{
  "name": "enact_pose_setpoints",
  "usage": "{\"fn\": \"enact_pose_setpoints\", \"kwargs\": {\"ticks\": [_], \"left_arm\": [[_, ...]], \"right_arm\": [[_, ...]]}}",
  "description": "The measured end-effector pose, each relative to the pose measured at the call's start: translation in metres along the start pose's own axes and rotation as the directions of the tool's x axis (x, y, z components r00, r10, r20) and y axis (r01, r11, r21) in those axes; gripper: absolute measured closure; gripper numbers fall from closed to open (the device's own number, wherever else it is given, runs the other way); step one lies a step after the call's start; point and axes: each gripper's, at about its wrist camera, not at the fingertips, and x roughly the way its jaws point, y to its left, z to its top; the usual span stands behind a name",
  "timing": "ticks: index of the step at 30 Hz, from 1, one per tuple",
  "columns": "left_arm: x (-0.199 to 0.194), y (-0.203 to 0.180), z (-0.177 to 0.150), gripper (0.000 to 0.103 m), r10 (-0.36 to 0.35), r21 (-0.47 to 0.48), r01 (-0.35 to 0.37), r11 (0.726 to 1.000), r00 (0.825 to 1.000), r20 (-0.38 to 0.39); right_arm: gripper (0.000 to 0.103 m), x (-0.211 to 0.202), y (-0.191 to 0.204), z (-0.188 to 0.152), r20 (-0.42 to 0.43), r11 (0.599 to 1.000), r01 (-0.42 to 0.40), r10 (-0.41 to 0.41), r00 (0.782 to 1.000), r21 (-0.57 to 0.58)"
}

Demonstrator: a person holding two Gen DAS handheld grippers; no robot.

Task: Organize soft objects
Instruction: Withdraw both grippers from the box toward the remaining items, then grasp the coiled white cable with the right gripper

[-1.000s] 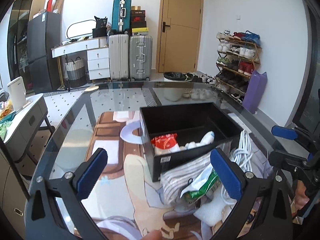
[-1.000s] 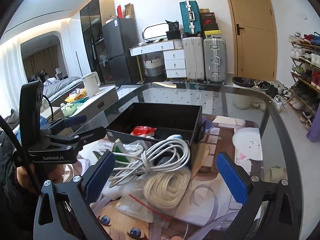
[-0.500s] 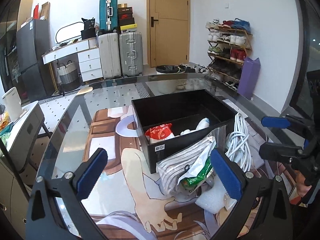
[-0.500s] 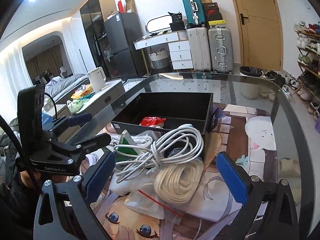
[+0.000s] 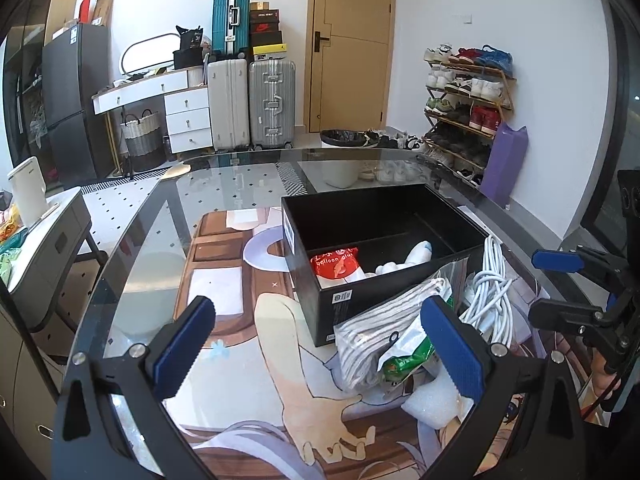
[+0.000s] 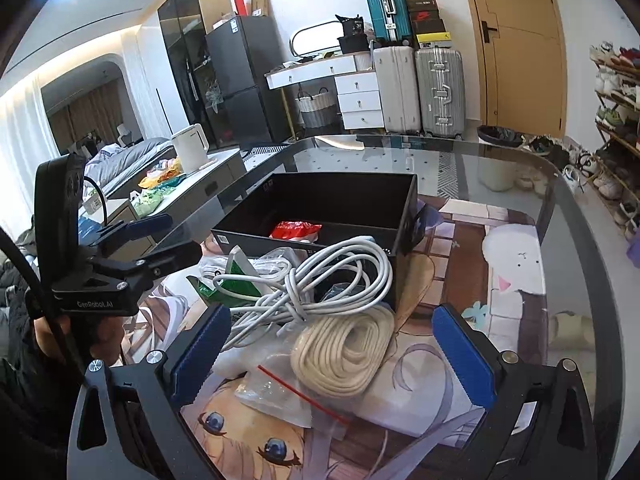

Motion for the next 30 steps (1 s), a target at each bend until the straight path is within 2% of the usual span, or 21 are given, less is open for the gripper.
{"fn": "enact_pose_setpoints", "kwargs": {"ticks": [6, 19, 30], "left_arm": [[0.001, 0.004, -0.001, 0.0, -0.003, -0.01, 0.003, 1.0, 1.0, -0.004], [0.002, 0.004, -0.002, 0.0, 0.009, 0.006, -0.009, 1.0, 1.0, -0.001], [0.0, -0.002, -0.002, 0.0, 0.002, 0.028, -0.003, 1.0, 1.0, 0.011]], "right_arm": [[0.001, 0.005, 0.009, -0.001, -0.001, 0.999, -0.032, 0.032, 0.999, 0.007], [0.001, 0.019, 0.0, 0.003, -0.005, 0.999, -0.014, 0.014, 1.0, 0.051], [0.004, 0.032, 0.0, 0.004, -0.007, 0.995, -0.072, 0.073, 0.997, 0.074]]}}
